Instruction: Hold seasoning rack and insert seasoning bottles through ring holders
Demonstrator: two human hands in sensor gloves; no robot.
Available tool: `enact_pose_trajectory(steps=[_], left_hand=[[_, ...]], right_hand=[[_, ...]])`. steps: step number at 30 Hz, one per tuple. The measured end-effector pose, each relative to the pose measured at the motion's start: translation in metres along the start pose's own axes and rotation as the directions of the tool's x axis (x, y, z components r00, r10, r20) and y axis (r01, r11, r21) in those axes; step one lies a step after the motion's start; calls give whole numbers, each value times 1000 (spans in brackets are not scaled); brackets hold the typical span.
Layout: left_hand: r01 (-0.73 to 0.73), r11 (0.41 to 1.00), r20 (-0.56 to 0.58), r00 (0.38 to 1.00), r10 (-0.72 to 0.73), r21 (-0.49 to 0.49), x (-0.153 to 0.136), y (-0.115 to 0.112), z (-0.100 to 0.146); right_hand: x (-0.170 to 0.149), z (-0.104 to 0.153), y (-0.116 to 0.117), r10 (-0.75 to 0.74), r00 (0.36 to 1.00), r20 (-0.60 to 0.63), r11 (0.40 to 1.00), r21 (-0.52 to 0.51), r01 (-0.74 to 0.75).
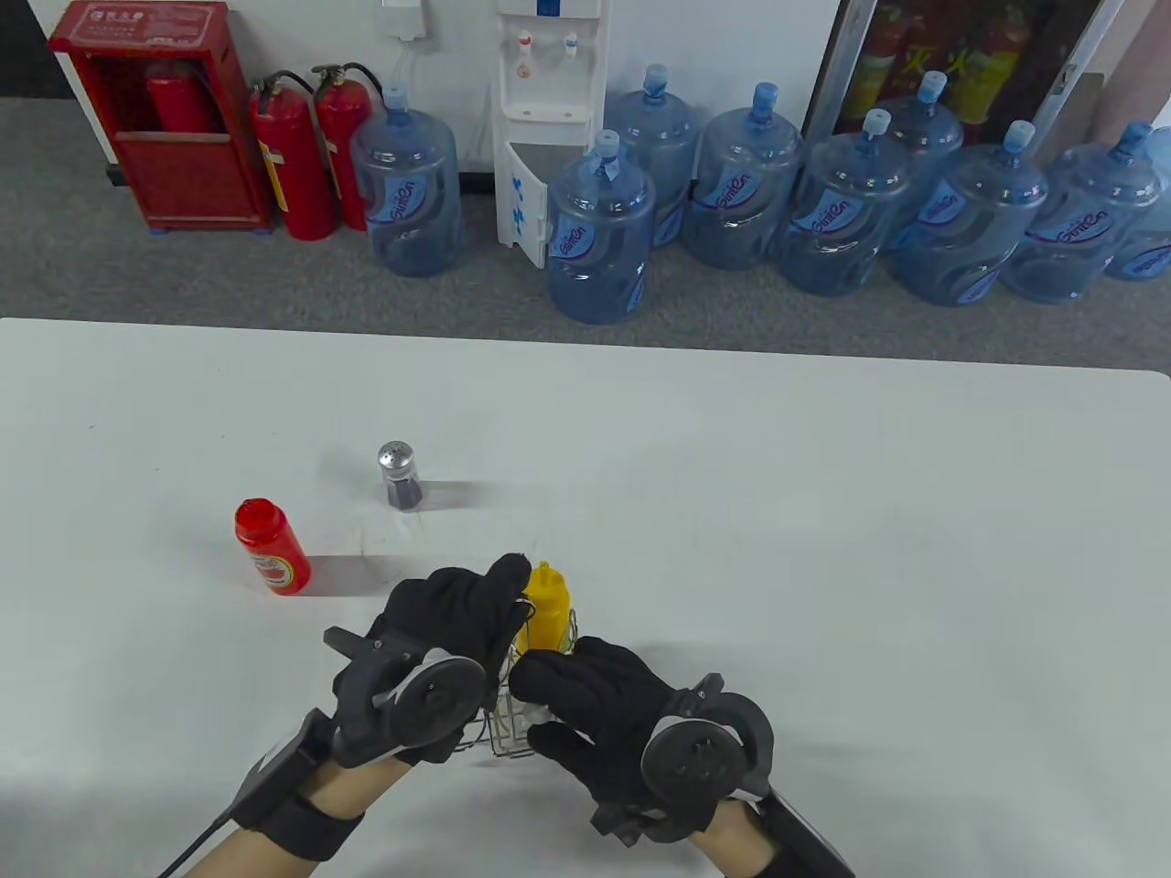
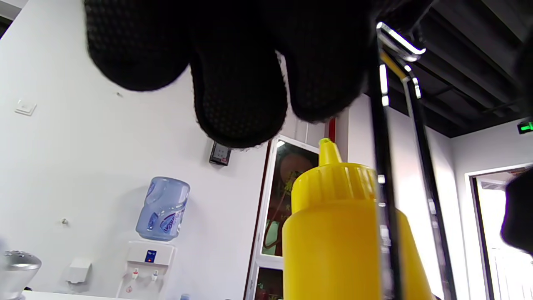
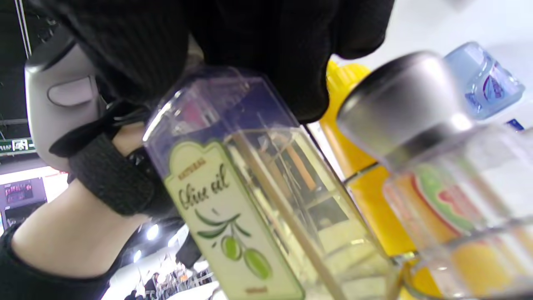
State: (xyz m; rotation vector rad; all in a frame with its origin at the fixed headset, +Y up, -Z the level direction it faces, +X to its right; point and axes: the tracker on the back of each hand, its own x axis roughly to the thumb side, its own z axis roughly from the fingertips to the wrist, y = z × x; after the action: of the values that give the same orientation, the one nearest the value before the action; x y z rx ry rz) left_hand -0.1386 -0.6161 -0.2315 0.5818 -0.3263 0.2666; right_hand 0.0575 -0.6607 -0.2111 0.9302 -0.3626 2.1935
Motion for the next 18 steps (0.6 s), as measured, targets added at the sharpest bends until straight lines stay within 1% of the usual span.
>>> enact_pose_trajectory(steps=[1,3,4,5,6,7,9,11,15,16,18], left_hand=[[-4,1000,5,1000,4,1,1,0,0],[-6,1000,13,1000,6,-7,4,0,1],[-4,1000,20,1000,4,-2,5,0,3],[4,1000,34,999,-3,-4,8,-2,3],[12,1000,48,999,-12,-4,10,-2,4],[14,1000,56,998,-13,-6,12,-3,5],[11,1000,70,998,-11,-8,16,-4,7],[13,1000,87,996,-13,5,22,-3,10],[28,997,137,990,-37,67,33,0,17],[22,996,153,988,-35,86,36,2,18],[27,994,173,984,-44,103,42,3,22]], right_hand=[[1,1,0,48,999,2,999,1,-48],[6,4,-8,223,974,35,968,-128,-217],[8,4,-13,281,959,43,949,-160,-271],[9,5,-21,316,948,35,930,-211,-302],[8,6,-28,320,947,23,917,-260,-303],[6,5,-34,307,952,-5,916,-272,-296],[2,3,-40,297,953,-60,919,-253,-302],[-4,1,-40,337,935,-107,911,-213,-352],[-11,-1,-30,341,933,-119,923,-148,-356],[-11,0,-28,336,934,-118,926,-141,-351],[-9,0,-28,327,938,-119,926,-160,-343]])
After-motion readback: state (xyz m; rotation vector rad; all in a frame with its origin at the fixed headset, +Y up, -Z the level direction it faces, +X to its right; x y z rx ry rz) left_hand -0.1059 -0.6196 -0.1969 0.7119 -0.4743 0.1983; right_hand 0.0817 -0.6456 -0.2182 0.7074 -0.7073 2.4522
